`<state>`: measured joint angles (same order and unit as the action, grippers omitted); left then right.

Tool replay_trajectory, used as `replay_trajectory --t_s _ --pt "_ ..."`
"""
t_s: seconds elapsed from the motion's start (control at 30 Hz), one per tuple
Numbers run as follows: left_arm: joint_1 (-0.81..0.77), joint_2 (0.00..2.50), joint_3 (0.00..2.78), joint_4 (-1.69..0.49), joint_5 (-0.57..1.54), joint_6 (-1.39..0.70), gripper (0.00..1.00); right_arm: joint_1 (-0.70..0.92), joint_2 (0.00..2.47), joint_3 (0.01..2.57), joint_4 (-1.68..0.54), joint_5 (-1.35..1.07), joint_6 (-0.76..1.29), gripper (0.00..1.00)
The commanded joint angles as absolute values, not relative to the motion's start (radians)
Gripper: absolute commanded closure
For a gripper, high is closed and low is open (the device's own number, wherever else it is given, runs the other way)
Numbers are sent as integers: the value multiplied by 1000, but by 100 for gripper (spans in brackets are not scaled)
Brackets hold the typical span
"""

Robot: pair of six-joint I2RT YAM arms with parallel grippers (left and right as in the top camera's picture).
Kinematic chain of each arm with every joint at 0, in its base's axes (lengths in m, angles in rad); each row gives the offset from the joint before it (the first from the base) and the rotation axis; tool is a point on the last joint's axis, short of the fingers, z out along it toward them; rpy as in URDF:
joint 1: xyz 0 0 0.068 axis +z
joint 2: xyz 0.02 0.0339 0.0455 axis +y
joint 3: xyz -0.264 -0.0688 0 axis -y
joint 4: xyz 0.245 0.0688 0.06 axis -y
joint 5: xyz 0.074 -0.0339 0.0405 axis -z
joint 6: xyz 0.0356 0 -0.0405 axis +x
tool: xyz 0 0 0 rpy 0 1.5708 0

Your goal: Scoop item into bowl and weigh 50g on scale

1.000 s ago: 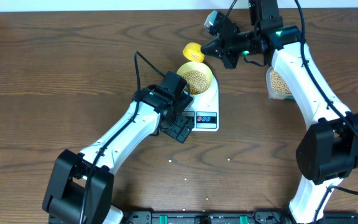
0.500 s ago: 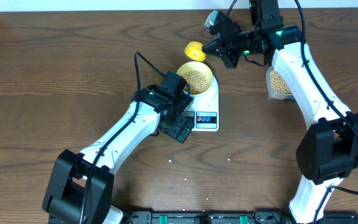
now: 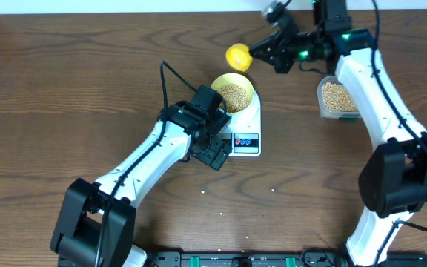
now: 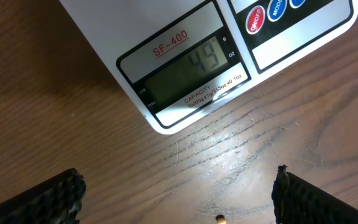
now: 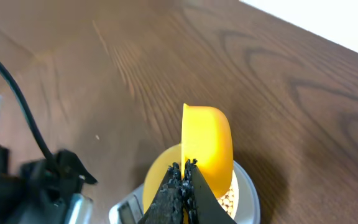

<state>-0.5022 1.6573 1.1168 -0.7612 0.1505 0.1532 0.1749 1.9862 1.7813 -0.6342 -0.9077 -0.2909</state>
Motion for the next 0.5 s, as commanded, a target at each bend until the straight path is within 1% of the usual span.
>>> replay_trajectory --t_s 0.0,0.13,0.27,0.47 --pt "-503 1660 1103 -764 138 144 2 137 1987 1799 -612 -1009 -148 99" --pt "-503 1660 1103 -764 138 144 2 104 1987 1799 -590 -1009 -89 99" --pt "-503 1660 1103 -764 138 144 2 85 1987 1799 -589 -1009 -90 99" --pt "-503 1660 1103 -764 138 144 2 72 1987 1799 -522 -1008 -90 98"
